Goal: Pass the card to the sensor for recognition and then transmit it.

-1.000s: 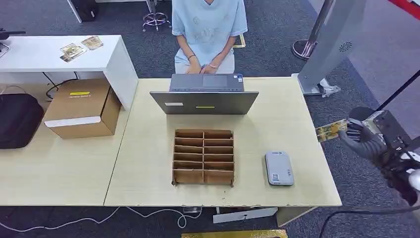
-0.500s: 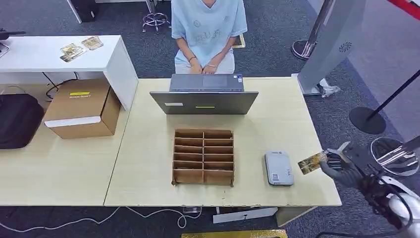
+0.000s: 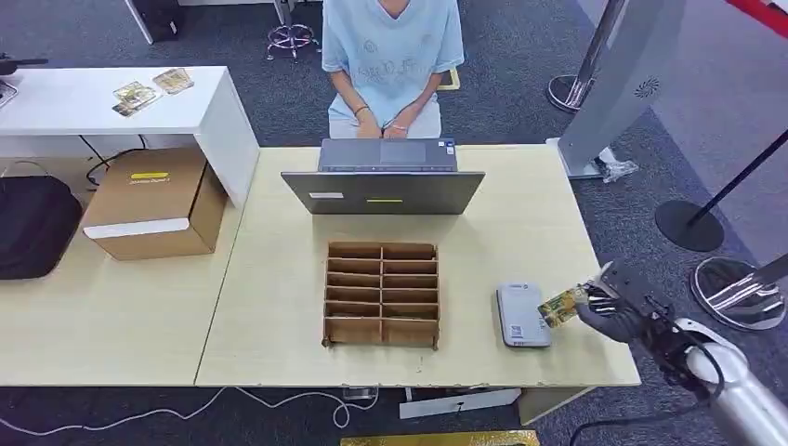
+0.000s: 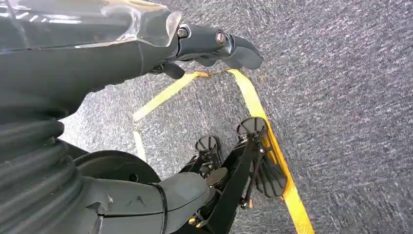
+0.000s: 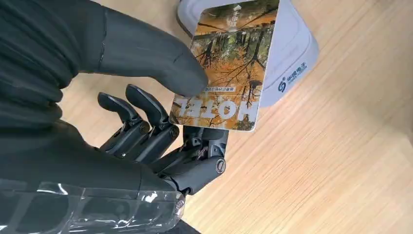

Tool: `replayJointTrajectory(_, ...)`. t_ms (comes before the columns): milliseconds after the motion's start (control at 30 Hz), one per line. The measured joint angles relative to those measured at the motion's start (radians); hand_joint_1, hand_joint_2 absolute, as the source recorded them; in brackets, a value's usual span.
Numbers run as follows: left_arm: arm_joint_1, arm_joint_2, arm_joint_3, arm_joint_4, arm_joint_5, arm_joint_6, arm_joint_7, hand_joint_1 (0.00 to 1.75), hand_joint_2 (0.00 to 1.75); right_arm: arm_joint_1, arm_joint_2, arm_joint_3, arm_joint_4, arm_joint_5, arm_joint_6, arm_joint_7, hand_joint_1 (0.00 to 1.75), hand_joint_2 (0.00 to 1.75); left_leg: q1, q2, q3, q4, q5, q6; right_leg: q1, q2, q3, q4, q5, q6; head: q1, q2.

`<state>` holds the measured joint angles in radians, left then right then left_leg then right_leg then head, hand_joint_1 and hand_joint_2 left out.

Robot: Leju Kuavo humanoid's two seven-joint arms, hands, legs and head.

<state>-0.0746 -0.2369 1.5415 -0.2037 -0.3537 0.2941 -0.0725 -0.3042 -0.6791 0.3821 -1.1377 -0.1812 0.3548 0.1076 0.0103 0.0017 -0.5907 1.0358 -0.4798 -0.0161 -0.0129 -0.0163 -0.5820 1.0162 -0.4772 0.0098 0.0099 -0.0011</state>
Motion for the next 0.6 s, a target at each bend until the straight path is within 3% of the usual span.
replayJointTrajectory(333,-0.004,-0.005,0.003,0.000,0.029,0.045,0.000,0.00,1.75,-0.287,0.082,0.187,0.234,0.067,0.030,-0.002,1.75,1.75,0.000,0.002,0.001,0.000,0.001,0.000,0.000,0.002,0.000,0.001,0.001,-0.001,0.000,0.000)
replayJointTrajectory(600,-0.006,-0.005,0.008,0.000,0.040,0.061,0.011,0.00,1.75,-0.385,0.135,0.277,0.340,0.076,0.032,-0.003,1.75,1.75,0.000,-0.001,0.000,0.000,0.001,0.000,0.000,-0.001,0.000,0.001,0.000,-0.001,0.000,0.000)
